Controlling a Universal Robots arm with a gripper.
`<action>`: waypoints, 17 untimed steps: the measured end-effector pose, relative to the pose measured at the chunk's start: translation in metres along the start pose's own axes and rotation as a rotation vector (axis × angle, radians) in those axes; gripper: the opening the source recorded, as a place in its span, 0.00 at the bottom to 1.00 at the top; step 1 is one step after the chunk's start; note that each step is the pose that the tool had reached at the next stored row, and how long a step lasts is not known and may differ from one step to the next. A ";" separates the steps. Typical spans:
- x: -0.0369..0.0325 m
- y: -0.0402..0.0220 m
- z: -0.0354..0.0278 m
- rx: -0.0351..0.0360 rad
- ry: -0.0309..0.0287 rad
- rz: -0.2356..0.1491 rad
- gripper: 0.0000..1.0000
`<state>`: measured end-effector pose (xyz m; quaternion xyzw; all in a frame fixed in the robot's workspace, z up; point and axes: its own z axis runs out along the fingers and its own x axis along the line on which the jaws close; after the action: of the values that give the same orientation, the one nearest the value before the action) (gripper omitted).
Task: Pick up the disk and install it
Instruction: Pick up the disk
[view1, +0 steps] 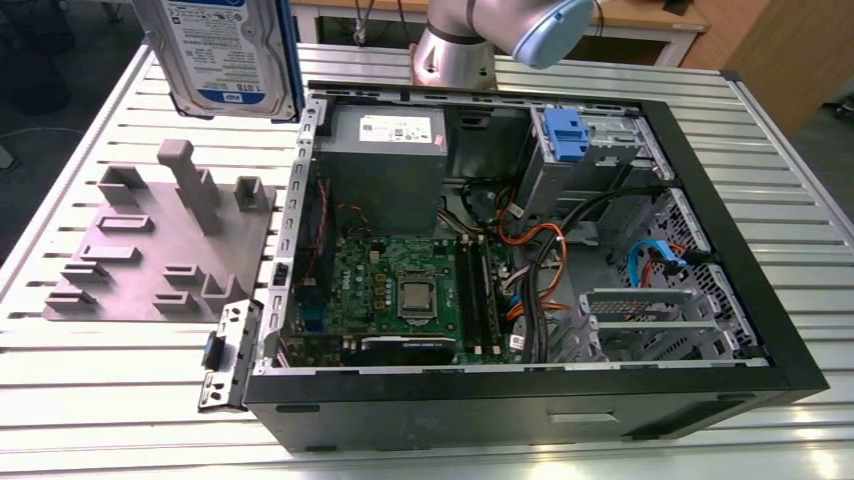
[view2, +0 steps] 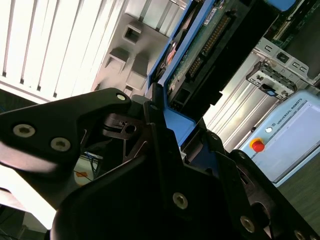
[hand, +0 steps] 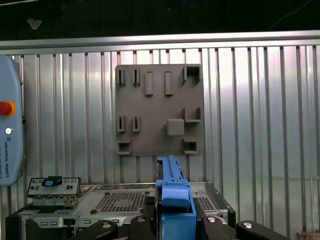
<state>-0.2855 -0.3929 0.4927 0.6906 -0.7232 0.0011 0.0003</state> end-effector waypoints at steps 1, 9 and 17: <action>0.0000 -0.0004 0.0000 0.0000 0.0000 0.000 0.37; -0.0002 -0.0049 0.0000 0.0000 0.0000 0.000 0.37; -0.0002 -0.0058 0.0000 0.0001 0.0000 0.000 0.37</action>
<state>-0.2797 -0.3929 0.4927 0.6906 -0.7232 0.0011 0.0003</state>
